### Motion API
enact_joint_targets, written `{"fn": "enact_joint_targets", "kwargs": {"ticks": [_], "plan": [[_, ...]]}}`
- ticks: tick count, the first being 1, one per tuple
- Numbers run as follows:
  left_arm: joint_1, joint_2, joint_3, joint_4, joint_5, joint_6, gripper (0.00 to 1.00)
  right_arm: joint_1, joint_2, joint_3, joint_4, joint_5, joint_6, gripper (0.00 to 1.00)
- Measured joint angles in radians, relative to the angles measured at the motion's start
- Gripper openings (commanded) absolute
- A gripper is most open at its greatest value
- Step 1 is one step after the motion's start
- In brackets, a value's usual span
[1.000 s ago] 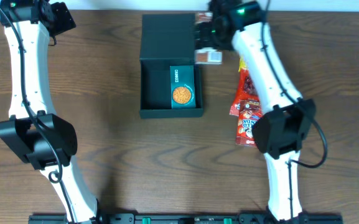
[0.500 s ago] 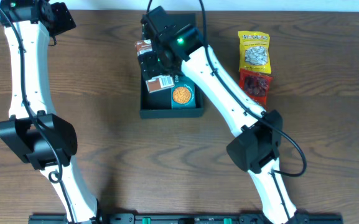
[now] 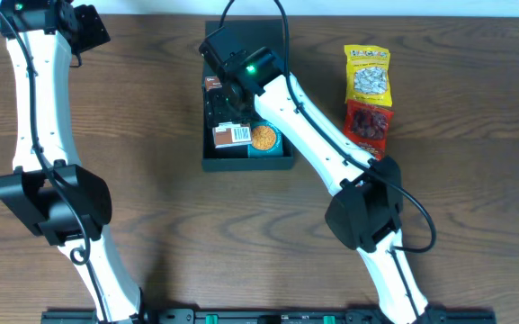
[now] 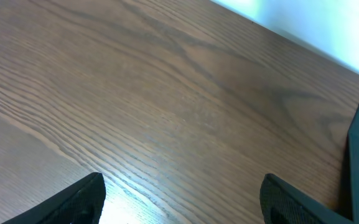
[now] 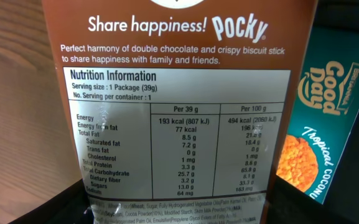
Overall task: Pack container
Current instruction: 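Place the Pocky box into the black box beside the teal box, then move the right gripper to the red Hello Panda box and grasp it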
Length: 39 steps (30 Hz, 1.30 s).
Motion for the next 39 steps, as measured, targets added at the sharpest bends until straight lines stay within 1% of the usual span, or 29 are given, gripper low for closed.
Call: {"fn": "enact_joint_targets", "kwargs": {"ticks": [3, 4, 6, 8, 10, 13, 17, 21, 22, 23, 24, 25, 26, 30, 36, 38, 39], "plan": [[0.000, 0.000, 0.000, -0.002, 0.000, 0.000, 0.81, 0.000, 0.000, -0.002, 0.000, 0.003, 0.023, 0.73], [0.000, 0.000, 0.000, -0.005, 0.000, 0.000, 0.80, 0.000, 0.000, -0.002, 0.000, 0.004, 0.029, 0.75], [0.000, 0.000, 0.000, -0.008, 0.000, 0.000, 0.80, 0.000, 0.000, -0.003, 0.000, 0.006, 0.044, 0.84], [0.000, 0.000, 0.000, -0.010, 0.000, 0.000, 0.81, 0.000, 0.000, -0.003, 0.005, 0.009, 0.053, 0.90], [0.000, 0.000, 0.000, -0.011, 0.000, 0.000, 0.81, 0.001, 0.000, -0.003, 0.010, 0.010, 0.057, 0.93], [0.000, 0.000, 0.000, -0.011, 0.000, 0.000, 0.81, 0.001, 0.000, -0.003, 0.011, 0.011, 0.060, 0.96], [0.000, 0.000, 0.000, -0.011, 0.000, 0.000, 0.81, 0.001, 0.000, -0.003, 0.018, 0.011, 0.054, 0.95], [0.000, 0.000, 0.000, -0.011, 0.000, 0.000, 0.81, 0.000, 0.000, -0.003, 0.018, 0.011, 0.039, 0.88], [0.000, 0.000, 0.000, -0.011, 0.000, 0.000, 0.81, 0.000, 0.000, -0.003, 0.018, 0.012, 0.032, 0.82], [0.000, 0.000, 0.000, -0.011, 0.000, 0.000, 0.81, 0.000, 0.000, -0.003, 0.018, 0.017, 0.019, 0.74], [0.000, 0.000, 0.000, -0.012, 0.000, 0.000, 0.81, -0.001, 0.000, -0.003, 0.018, 0.027, 0.010, 0.71], [0.000, 0.000, 0.000, -0.014, 0.000, 0.000, 0.81, -0.002, 0.000, -0.003, 0.018, 0.038, -0.005, 0.71], [0.000, 0.000, 0.000, -0.018, 0.000, 0.000, 0.81, -0.005, 0.000, -0.003, 0.018, 0.062, -0.025, 0.73], [0.000, 0.000, 0.000, -0.026, 0.000, 0.000, 0.81, -0.041, 0.000, -0.003, -0.009, 0.113, -0.090, 0.76], [0.000, 0.000, 0.000, -0.028, 0.015, 0.000, 0.81, -0.209, 0.000, -0.003, -0.066, 0.138, -0.130, 0.77], [0.000, 0.000, 0.000, -0.029, 0.023, 0.000, 0.81, -0.293, 0.000, -0.003, -0.102, 0.139, -0.135, 0.86], [0.000, 0.000, 0.000, -0.029, 0.023, 0.000, 0.81, -0.321, 0.000, -0.003, -0.125, 0.138, -0.136, 0.88]]}}
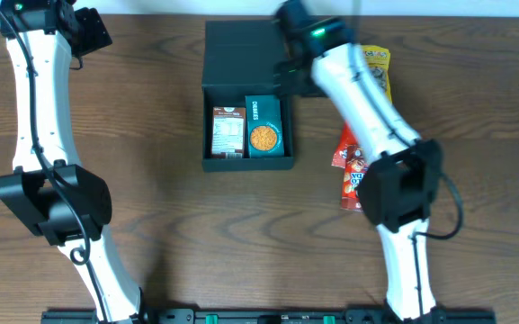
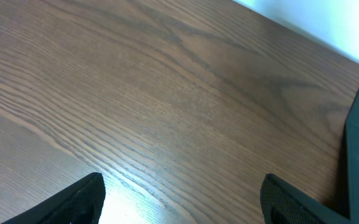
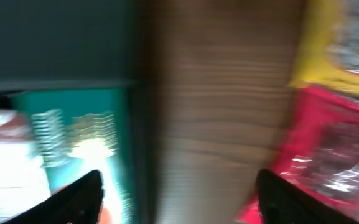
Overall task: Pack container
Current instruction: 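Move the right gripper to the red Hello Panda box and grasp it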
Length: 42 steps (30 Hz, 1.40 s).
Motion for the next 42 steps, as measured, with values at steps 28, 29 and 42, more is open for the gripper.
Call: {"fn": "enact_joint_targets", "kwargs": {"ticks": [28, 29, 42], "plan": [[0.000, 0.000, 0.000, -0.001, 0.003, 0.000, 0.80, -0.158, -0.192, -0.071, -0.278, 0.032, -0.309, 0.99], [0.000, 0.000, 0.000, -0.002, 0.004, 0.000, 0.80, -0.159, -0.240, -0.114, -0.252, 0.032, -0.314, 0.99], [0.000, 0.000, 0.000, -0.001, 0.007, 0.000, 0.80, -0.182, -0.591, -0.898, 0.108, -0.015, -0.219, 0.99]]}}
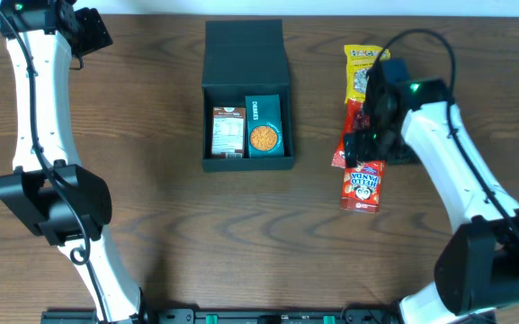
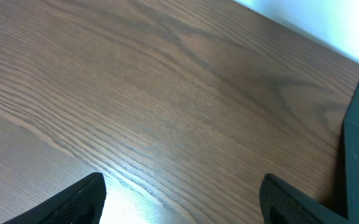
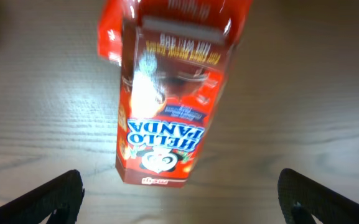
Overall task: Pack container
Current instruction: 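Move the right gripper to the red Hello Panda box and grasp it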
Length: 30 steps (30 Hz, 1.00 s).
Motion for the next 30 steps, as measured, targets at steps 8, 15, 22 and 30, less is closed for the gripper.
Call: {"fn": "enact_joint_targets", "kwargs": {"ticks": [8, 15, 22, 30], "plan": [[0.000, 0.000, 0.000, 0.000, 0.000, 0.000, 0.80, 0.000, 0.000, -0.208, 0.198, -0.074, 0.097, 0.99], [0.000, 0.000, 0.000, 0.005, 0.000, 0.000, 0.80, 0.000, 0.000, -0.314, 0.326, -0.092, 0.132, 0.99], [0.000, 0.000, 0.000, 0.006, 0.000, 0.000, 0.81, 0.000, 0.000, -0.342, 0.395, -0.077, 0.143, 0.97], [0.000, 0.000, 0.000, 0.006, 0.000, 0.000, 0.81, 0.000, 0.001, -0.342, 0.420, -0.056, 0.158, 0.80]]}}
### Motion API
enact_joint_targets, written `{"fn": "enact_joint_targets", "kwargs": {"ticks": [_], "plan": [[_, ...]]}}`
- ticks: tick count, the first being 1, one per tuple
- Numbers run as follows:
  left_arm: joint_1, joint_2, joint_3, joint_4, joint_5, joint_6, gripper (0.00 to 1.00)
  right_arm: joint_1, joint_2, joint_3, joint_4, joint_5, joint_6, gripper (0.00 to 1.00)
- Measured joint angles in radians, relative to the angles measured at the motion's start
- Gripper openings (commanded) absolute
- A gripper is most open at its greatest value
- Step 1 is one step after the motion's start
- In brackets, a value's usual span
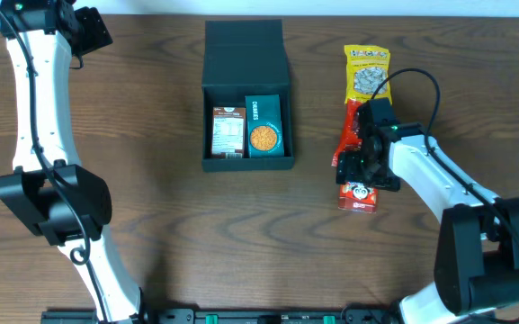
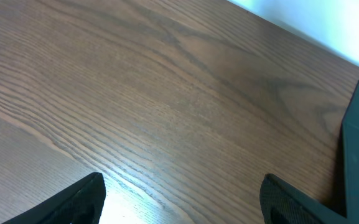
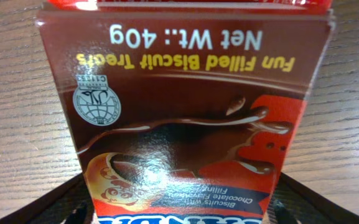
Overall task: Pack container
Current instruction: 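Move the right gripper to the red Hello Panda box and grasp it, then carry the Hello Panda box left and lower it into the black box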
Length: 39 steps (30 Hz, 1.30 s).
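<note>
The black container (image 1: 207,135) stands open at the table's middle back, its lid (image 1: 244,49) folded away. A brown Pocky box (image 1: 228,131) and a teal Good Day box (image 1: 263,126) lie inside it. To the right, a red Hello Panda box (image 1: 358,195) (image 3: 185,118) lies flat on the wood. My right gripper (image 1: 364,173) (image 3: 182,208) is low over it and open, its dark fingers (image 3: 67,199) straddling the box's sides. My left gripper (image 1: 88,27) (image 2: 182,202) hangs open and empty at the far back left.
A red snack packet (image 1: 347,135) lies just behind the Hello Panda box, partly under my right arm, and a yellow packet (image 1: 368,72) lies behind that. The container's edge shows at the right of the left wrist view.
My right gripper has come down close onto the Hello Panda box, which now fills its view between the fingers. The left arm and the container's contents have not changed.
My right gripper was inside the container with the Pocky box next to the Good Day box. Then the Pocky box lay in the container and the gripper was behind it, open. It then hung above the Hello Panda box, and now straddles it.
</note>
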Motion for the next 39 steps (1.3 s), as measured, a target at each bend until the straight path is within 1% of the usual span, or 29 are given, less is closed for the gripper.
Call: {"fn": "enact_joint_targets", "kwargs": {"ticks": [4, 11, 15, 17, 26, 31, 33, 39], "plan": [[0.000, 0.000, 0.000, 0.000, 0.000, 0.000, 0.80, 0.000, 0.004, 0.000, 0.002, 0.008, 0.000, 0.74], [0.000, 0.000, 0.000, 0.001, 0.000, 0.000, 0.80, 0.000, 0.005, 0.000, 0.002, 0.010, 0.001, 0.74], [0.000, 0.000, 0.000, 0.001, 0.000, 0.000, 0.80, 0.000, 0.011, 0.023, -0.016, -0.011, 0.000, 0.69], [0.000, 0.000, 0.000, 0.001, 0.000, 0.000, 0.80, 0.000, 0.015, 0.055, -0.034, -0.022, 0.002, 0.66], [0.000, 0.000, 0.000, 0.001, 0.000, 0.000, 0.80, 0.020, 0.019, 0.308, -0.072, -0.050, 0.004, 0.66], [0.000, 0.000, 0.000, 0.001, 0.000, 0.000, 0.80, 0.093, 0.019, 0.428, -0.050, -0.061, 0.006, 0.63], [0.000, 0.000, 0.000, 0.001, 0.000, 0.000, 0.81, 0.129, 0.019, 0.463, -0.036, -0.068, 0.016, 0.63], [0.000, 0.000, 0.000, 0.001, 0.000, 0.000, 0.80, 0.225, 0.019, 0.502, 0.048, -0.077, 0.034, 0.61]]}}
